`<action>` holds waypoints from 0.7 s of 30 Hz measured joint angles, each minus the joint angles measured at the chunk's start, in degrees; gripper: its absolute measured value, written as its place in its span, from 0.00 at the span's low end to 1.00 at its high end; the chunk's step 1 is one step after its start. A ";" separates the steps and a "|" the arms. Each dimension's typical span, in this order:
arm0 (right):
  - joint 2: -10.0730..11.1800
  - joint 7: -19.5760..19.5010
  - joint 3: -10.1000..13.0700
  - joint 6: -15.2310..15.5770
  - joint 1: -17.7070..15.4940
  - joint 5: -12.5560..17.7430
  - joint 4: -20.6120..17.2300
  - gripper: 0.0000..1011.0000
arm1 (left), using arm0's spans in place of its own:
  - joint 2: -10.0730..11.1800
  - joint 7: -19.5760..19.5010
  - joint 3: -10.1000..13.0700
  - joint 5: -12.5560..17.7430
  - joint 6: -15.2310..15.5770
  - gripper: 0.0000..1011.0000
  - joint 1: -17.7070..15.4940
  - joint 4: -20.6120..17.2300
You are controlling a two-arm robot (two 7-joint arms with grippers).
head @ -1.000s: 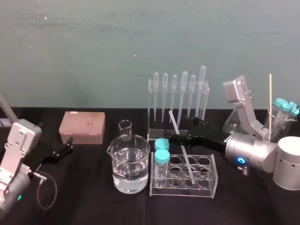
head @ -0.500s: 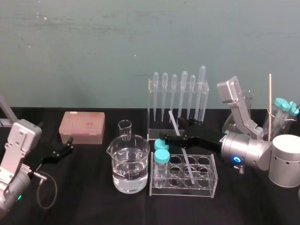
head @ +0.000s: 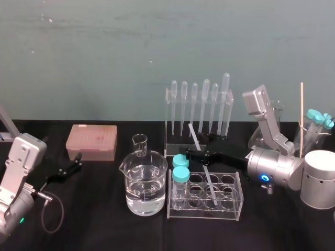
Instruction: Pick up the stirring rod with one hand, then place it down.
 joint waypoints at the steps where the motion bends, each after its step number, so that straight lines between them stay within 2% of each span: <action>1: 0.01 0.00 0.00 0.01 0.00 0.00 0.00 0.79 | 0.00 0.00 0.00 0.00 0.00 0.99 0.00 0.00; 2: 0.01 0.00 0.00 0.01 0.00 0.00 0.00 0.73 | 0.00 0.00 0.00 0.00 0.00 0.99 0.00 0.00; 5: 0.02 -0.02 0.00 0.03 -0.02 0.02 -0.02 0.68 | 0.00 0.00 0.00 0.00 0.00 0.99 0.00 0.00; 7: 0.03 -0.05 0.00 0.05 -0.04 0.04 -0.03 0.59 | 0.00 0.00 0.00 0.00 0.00 0.99 0.00 0.00; 8: 0.03 -0.06 0.00 0.06 -0.04 0.05 -0.04 0.59 | 0.00 0.00 0.00 0.00 0.00 0.99 0.00 0.00; 9: 0.03 -0.06 0.00 0.07 -0.04 0.05 -0.04 0.52 | 0.00 0.00 0.00 0.00 0.00 0.99 0.00 0.00; 11: 0.03 -0.08 0.00 0.08 -0.04 0.05 -0.06 0.48 | 0.00 0.00 0.00 0.00 0.00 0.99 0.00 0.00; 21: 0.03 -0.14 0.00 0.14 -0.04 0.05 -0.07 0.16 | 0.00 0.00 0.00 0.00 0.00 0.99 0.00 0.00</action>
